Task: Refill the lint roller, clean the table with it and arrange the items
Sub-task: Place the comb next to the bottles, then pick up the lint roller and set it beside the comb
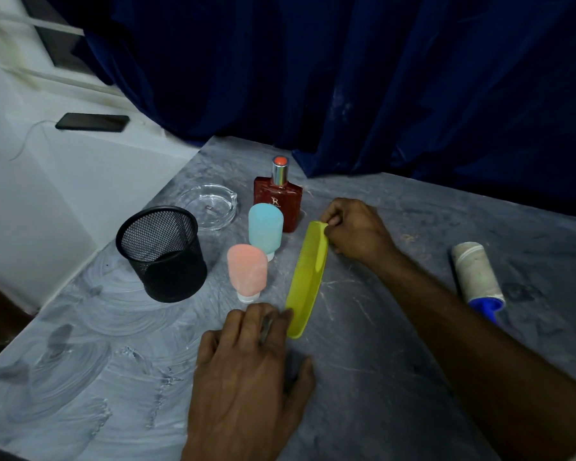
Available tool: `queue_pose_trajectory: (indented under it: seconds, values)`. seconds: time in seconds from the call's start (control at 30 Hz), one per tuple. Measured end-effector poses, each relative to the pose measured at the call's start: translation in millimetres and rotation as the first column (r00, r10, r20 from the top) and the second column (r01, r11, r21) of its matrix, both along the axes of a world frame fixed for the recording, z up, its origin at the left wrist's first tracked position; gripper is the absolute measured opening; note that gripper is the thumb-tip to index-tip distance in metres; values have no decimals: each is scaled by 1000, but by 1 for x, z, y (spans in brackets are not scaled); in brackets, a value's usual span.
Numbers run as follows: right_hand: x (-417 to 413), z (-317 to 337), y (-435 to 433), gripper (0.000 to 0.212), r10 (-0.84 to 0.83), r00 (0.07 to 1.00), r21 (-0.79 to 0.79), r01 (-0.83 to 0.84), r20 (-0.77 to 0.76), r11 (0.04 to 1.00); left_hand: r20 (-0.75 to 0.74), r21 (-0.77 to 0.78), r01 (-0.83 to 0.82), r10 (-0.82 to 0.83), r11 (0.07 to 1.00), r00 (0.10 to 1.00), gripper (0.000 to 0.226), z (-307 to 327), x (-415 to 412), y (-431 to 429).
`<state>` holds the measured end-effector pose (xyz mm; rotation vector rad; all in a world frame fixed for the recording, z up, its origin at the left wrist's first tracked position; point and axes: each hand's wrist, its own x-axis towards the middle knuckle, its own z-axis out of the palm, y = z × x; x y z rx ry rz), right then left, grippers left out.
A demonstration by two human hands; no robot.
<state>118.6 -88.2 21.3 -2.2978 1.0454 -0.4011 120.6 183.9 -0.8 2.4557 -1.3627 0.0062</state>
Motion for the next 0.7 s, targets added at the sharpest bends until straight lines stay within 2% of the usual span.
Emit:
queue_pose_trajectory:
  seconds: [0.1, 0.17, 0.27, 0.33, 0.43, 0.53, 0.7]
  values:
    - [-4, 6, 5, 15, -2, 1000, 28, 2, 14, 1000, -2, -6, 6, -6, 1000, 1000, 62, 3, -1, 0]
    - [-14, 15, 11, 22, -12, 998, 42, 10, 64, 999, -11, -2, 13, -13, 1000, 1000, 63, 6, -2, 1]
    - [-51, 36, 24, 31, -28, 984, -60, 39, 176, 997, -61, -16, 9, -10, 1000, 998, 69, 9, -6, 2]
    - [-87, 48, 35, 26, -72, 960, -75, 96, 271, 993, -83, -105, 27, -35, 994, 996, 71, 10, -10, 1]
    - [-146, 57, 47, 16, -197, 915, -52, 229, 352, 972, -92, -330, 137, -176, 934, 980, 64, 10, -21, -13]
    - [-197, 48, 51, 8, -292, 903, -134, 347, 315, 928, -242, -447, 223, -357, 866, 902, 53, 21, -50, -40]
    - [-248, 15, 44, 5, -428, 881, -206, 466, 202, 861, -467, -351, 283, -429, 893, 774, 43, 25, -93, -105]
